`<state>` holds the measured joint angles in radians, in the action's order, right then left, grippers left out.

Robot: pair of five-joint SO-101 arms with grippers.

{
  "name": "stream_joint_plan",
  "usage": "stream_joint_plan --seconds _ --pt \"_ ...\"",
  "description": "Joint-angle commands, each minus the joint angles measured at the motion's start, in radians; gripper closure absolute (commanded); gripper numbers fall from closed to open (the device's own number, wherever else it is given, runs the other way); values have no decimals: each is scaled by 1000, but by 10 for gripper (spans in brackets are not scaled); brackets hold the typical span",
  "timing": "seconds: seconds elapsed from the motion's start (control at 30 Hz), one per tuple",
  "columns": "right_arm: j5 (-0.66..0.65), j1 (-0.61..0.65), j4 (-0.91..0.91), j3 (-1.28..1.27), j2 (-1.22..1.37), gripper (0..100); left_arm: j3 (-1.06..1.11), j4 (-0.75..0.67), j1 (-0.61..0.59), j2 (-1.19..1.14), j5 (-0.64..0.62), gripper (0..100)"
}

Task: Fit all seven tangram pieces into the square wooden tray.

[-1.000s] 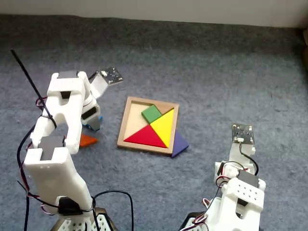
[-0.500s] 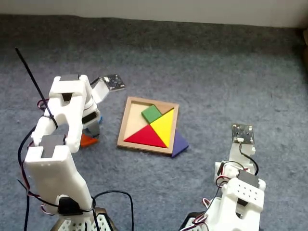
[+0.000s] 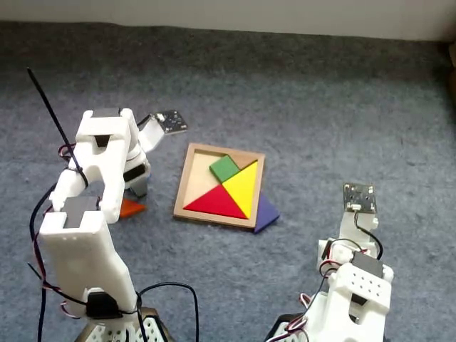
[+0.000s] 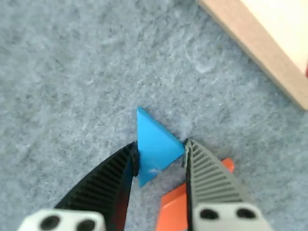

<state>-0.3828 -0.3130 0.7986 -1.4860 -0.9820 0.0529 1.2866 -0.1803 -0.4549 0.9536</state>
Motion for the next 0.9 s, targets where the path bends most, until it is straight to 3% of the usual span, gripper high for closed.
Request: stream_joint_plan --seconds 0.0,0.17,0.43,0.73,0.87 --pt "2 -28 -15 4 5 865 -47 2 10 31 -64 912" --pt "2 -28 -15 4 5 865 -44 121 99 157 -133 912" --pt "2 -28 -15 4 5 865 -45 138 275 306 -485 912" --pt "2 -28 -15 4 5 865 -35 63 426 302 -947 932" --pt "2 -28 -15 4 5 865 -45 -21 432 217 -1042 976"
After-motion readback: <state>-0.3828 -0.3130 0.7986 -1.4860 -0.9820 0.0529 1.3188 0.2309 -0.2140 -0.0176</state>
